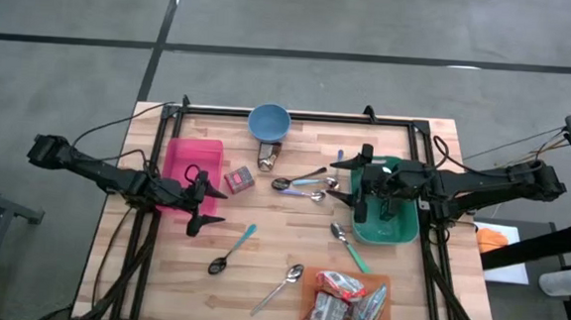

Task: Pick & Place Food Item
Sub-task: Put the red seasoning can into the green bin

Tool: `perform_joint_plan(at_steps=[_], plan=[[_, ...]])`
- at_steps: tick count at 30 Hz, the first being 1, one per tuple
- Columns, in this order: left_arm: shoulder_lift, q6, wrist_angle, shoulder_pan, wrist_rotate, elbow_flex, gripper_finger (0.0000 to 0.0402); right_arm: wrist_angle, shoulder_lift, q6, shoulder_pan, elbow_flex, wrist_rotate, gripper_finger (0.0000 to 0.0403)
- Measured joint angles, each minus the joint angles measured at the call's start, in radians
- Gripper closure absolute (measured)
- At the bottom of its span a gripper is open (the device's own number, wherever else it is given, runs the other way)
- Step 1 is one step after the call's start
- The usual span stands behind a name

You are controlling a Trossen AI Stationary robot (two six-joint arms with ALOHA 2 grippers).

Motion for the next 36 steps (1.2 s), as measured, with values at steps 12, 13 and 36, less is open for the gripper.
perform_joint_plan(at_steps=[12,13,36], plan=[[0.000,0.000,0.000,0.000,0.000,0.000,0.0066,0.000,0.000,0.000,0.000,0.000,0.000,0.0072],[0.000,0.000,0.000,0.000,0.000,0.000,0.0066,0.000,0.000,0.000,0.000,0.000,0.000,0.0072],[0.000,-0.104,0.001,0.000,-0.045,0.000,0.0066,0.000,0.000,0.000,0.000,0.000,0.000,0.0072]])
